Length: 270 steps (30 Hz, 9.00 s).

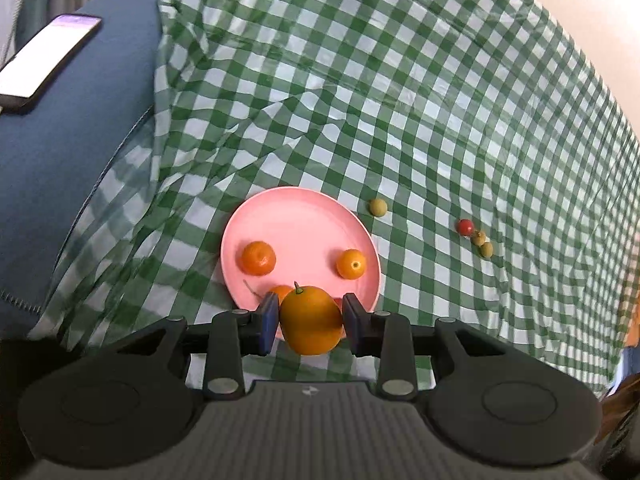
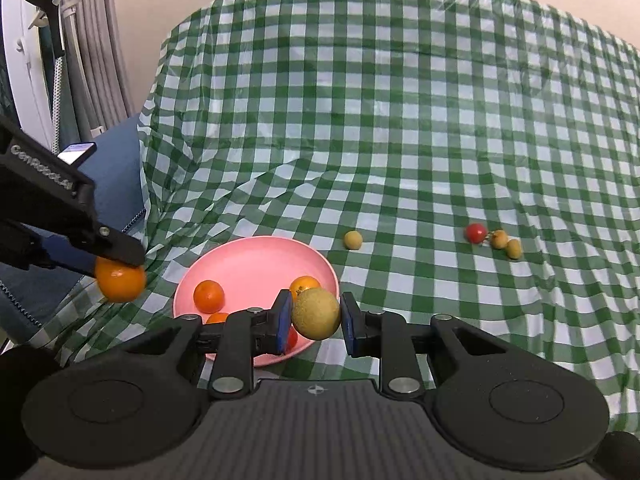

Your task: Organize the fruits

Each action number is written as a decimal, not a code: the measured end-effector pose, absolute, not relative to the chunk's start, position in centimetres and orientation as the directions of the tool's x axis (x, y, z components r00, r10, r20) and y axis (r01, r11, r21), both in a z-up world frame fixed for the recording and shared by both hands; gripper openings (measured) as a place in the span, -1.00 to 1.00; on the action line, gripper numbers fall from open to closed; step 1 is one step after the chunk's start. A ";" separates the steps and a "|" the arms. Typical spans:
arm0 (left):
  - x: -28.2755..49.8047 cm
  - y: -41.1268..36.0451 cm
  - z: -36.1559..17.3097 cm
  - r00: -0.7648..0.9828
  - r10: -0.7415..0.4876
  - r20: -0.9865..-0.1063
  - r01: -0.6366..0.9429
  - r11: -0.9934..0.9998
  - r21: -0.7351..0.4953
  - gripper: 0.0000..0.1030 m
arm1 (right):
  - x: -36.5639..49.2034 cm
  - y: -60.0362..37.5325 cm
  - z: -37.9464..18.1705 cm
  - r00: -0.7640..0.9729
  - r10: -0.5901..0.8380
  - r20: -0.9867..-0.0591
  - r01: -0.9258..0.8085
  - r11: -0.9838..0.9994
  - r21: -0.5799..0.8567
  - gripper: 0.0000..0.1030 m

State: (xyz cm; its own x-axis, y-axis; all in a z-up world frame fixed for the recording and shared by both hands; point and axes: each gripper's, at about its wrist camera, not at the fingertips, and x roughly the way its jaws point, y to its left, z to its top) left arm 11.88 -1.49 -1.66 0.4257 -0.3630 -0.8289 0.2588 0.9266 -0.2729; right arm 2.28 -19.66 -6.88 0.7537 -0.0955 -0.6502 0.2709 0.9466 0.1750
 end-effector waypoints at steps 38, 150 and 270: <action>18.5 -4.7 -7.6 0.436 -0.133 -0.890 0.274 0.962 -0.009 0.99 | 10.2 -20.5 -12.6 0.655 -0.029 -0.755 0.267 0.944 0.196 0.72; 17.4 -16.2 -4.5 0.424 -0.129 -0.896 0.319 0.948 0.015 1.00 | 3.5 -35.2 -10.8 0.660 -0.283 -0.696 0.400 0.916 0.007 0.98; 0.2 4.5 1.8 0.524 -0.330 -0.785 0.265 0.939 -0.218 -0.48 | -8.4 -18.0 -0.5 0.836 0.057 -0.545 0.081 0.971 0.226 -0.35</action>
